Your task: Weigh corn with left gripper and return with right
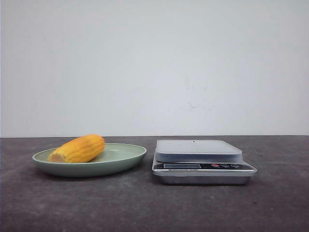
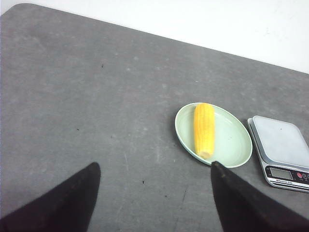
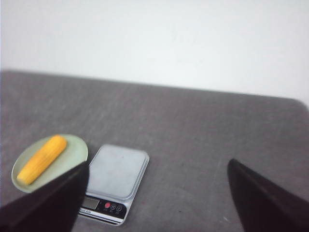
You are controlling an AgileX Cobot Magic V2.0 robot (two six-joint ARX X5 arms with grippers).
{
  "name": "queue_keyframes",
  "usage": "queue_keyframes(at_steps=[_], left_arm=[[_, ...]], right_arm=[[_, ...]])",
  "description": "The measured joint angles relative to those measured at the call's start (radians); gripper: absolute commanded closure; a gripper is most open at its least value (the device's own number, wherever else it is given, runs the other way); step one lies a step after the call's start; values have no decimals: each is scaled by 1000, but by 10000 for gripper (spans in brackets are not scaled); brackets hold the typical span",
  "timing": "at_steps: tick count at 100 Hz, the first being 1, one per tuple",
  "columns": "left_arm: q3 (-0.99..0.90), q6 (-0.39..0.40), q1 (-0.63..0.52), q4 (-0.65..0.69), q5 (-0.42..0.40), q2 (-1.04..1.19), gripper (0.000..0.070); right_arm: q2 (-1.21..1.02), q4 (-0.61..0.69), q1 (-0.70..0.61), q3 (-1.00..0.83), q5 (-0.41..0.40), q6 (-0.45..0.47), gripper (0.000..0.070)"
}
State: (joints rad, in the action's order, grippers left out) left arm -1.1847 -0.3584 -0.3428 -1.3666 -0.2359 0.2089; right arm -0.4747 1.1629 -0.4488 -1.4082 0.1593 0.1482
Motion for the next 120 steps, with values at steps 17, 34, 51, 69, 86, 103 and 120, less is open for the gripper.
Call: queue_keyframes(at_steps=[17,34,51,69,86,103,120], left_arm=[[23,8,0,13,0,0,683],[25,33,0,40,0,0,690],[25,37,0,65,0,0,685],[25,38,0,63,0,0,679],[25,38,0,63,0,0,679],[25,38,0,63,0,0,679],[25,43,0,63,0,0,679]], right_arm=[[204,5,18,144,2,37,700],[293,8,51,277,2,45,689],[315,3,68,283,1,51,689],[315,8,69,283,0,51,689],[315,5,69,283,0,51,689],[315,3,69,283,0,51,689],[315,3,69,283,0,51,689]])
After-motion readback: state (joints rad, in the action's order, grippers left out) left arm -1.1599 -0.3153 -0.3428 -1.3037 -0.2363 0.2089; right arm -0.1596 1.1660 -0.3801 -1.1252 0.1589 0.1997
